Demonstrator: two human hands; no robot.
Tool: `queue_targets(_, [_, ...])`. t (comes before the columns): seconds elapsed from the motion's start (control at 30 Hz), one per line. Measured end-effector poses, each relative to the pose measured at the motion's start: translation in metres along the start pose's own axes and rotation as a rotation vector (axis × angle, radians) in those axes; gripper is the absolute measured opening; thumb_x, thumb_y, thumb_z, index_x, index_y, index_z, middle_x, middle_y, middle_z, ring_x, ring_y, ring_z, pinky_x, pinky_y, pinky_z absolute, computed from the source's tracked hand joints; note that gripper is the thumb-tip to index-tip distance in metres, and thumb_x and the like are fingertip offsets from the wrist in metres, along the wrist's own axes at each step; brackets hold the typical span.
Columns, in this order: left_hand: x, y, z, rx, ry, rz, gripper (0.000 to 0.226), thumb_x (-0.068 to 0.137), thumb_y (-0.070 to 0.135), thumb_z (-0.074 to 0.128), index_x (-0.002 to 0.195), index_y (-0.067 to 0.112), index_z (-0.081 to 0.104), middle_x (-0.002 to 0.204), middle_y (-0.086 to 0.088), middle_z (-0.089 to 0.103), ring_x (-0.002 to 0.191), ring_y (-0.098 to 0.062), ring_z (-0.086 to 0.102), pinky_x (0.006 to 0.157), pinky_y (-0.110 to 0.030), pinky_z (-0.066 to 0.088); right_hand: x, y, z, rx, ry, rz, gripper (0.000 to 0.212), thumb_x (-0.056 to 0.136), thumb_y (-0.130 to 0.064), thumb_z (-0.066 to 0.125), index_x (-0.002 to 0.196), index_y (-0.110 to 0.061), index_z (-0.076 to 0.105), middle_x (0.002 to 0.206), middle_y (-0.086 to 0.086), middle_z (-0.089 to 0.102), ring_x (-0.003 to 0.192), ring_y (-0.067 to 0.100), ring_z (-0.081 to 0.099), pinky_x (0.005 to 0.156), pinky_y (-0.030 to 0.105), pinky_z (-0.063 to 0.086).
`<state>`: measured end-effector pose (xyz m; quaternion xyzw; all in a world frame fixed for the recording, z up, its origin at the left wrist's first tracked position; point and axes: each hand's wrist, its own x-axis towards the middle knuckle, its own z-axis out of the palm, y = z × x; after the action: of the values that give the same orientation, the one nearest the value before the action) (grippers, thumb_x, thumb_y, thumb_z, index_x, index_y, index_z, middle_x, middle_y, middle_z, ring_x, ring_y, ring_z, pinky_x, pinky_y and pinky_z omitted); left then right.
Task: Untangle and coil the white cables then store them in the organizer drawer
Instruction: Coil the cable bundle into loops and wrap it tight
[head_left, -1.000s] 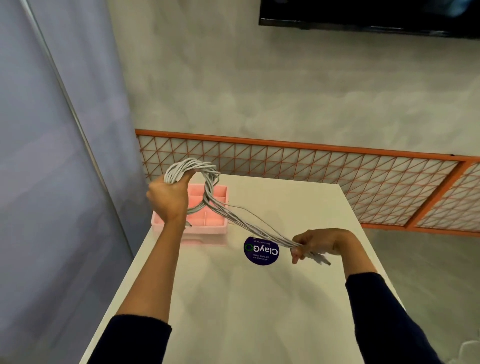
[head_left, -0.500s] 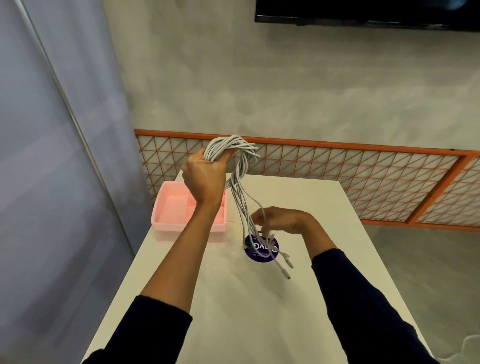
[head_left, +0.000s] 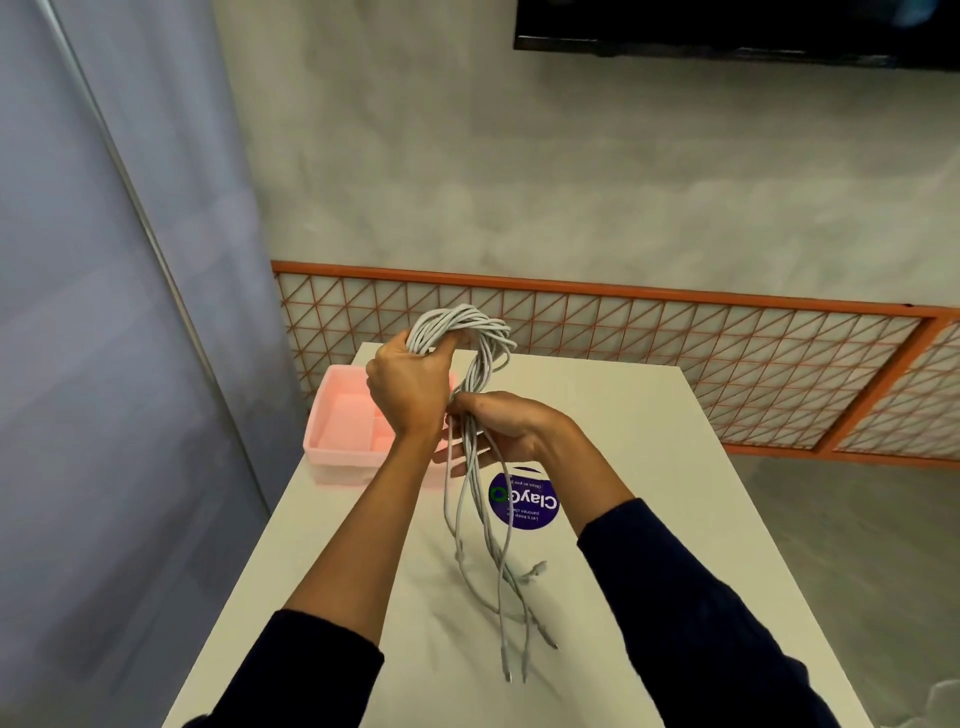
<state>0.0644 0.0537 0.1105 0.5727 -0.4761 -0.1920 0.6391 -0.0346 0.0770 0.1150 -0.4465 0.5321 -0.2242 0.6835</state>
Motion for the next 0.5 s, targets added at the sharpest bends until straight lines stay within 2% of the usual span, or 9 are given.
queue_targets(0.1, [0.004, 0.000, -0.002, -0.023, -0.017, 0.006, 0.038, 0.069, 0.045, 0.081, 0.079, 0.010, 0.074, 0.069, -0.002, 0.072, 0.061, -0.018, 0.065, 0.060, -0.038, 0.054, -0.002, 0.003, -0.003, -0.017, -0.032, 0.002, 0.025, 0.101, -0.022, 0.037, 0.083, -0.012, 0.051, 0.081, 0.005, 0.070, 0.087, 0.024, 0.068, 0.073, 0.031, 0.051])
queue_targets(0.27, [0.007, -0.005, -0.004, -0.106, -0.045, -0.046, 0.032, 0.070, 0.039, 0.083, 0.080, 0.010, 0.074, 0.068, 0.001, 0.070, 0.061, -0.013, 0.061, 0.062, -0.037, 0.055, 0.000, 0.004, -0.006, -0.017, 0.042, -0.035, 0.020, 0.098, -0.014, 0.039, 0.088, -0.007, 0.054, 0.087, 0.009, 0.062, 0.092, 0.026, 0.065, 0.074, 0.030, 0.048])
queue_targets(0.4, [0.008, -0.001, -0.004, -0.142, -0.056, -0.056, 0.029, 0.070, 0.035, 0.084, 0.079, 0.011, 0.073, 0.067, 0.001, 0.069, 0.062, -0.014, 0.061, 0.063, -0.036, 0.054, 0.001, 0.004, -0.003, 0.133, 0.020, -0.020, 0.020, 0.096, -0.021, 0.039, 0.080, -0.015, 0.049, 0.074, 0.005, 0.068, 0.074, 0.019, 0.067, 0.072, 0.029, 0.044])
queue_targets(0.5, [0.013, -0.001, -0.006, -0.154, -0.047, -0.054, 0.024, 0.069, 0.036, 0.083, 0.078, 0.015, 0.073, 0.064, 0.006, 0.067, 0.063, -0.015, 0.062, 0.064, -0.034, 0.054, -0.004, 0.000, -0.001, 0.114, 0.004, -0.020, 0.034, 0.098, -0.041, 0.043, 0.077, -0.016, 0.047, 0.056, -0.003, 0.047, 0.051, 0.011, 0.046, 0.058, 0.024, 0.039])
